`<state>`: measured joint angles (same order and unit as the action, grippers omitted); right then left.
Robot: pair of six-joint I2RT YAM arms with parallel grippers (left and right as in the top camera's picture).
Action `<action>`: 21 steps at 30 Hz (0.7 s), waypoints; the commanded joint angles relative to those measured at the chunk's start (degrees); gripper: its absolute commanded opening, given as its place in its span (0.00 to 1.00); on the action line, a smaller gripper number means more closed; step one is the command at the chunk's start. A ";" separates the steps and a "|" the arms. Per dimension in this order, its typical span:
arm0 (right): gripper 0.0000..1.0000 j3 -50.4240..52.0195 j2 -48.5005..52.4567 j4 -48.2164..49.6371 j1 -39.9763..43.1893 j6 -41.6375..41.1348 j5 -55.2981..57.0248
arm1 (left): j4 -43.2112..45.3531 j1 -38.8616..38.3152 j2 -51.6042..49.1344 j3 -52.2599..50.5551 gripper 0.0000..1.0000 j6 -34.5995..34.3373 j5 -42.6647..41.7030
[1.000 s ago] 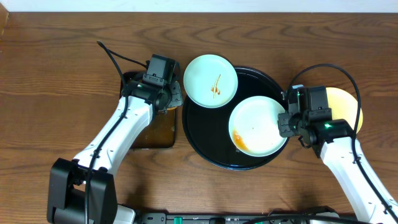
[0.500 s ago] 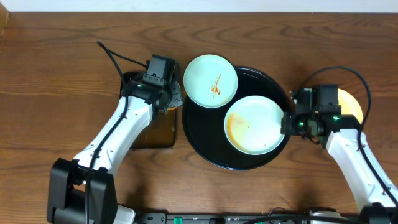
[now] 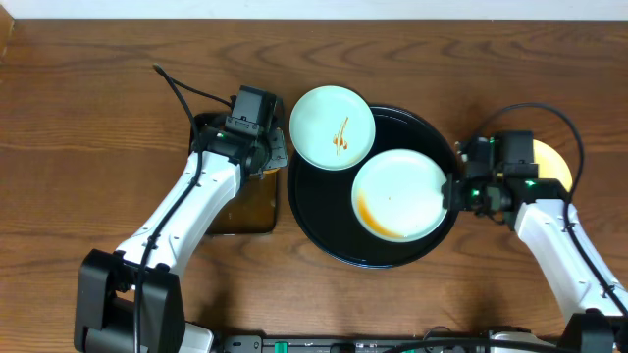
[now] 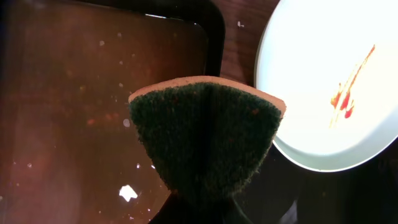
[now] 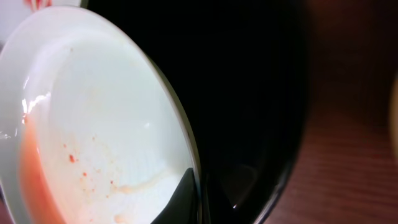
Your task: Clean dirty plates on tray and stack at the side
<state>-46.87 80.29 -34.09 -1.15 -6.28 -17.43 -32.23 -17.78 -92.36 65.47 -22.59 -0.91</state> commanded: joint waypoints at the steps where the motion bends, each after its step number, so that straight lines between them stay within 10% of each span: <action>1: 0.01 -1.09 -0.13 3.06 3.54 -2.71 -7.34 | -0.07 -0.02 1.18 -0.37 0.08 0.48 0.52; 21: 0.01 -1.31 -0.15 -0.94 2.03 -6.93 14.80 | -0.09 -0.02 1.18 -0.37 0.07 0.48 0.50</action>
<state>-46.89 80.29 -37.01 1.69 -11.42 -7.20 -32.34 -17.78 -92.36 65.47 -22.61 -0.91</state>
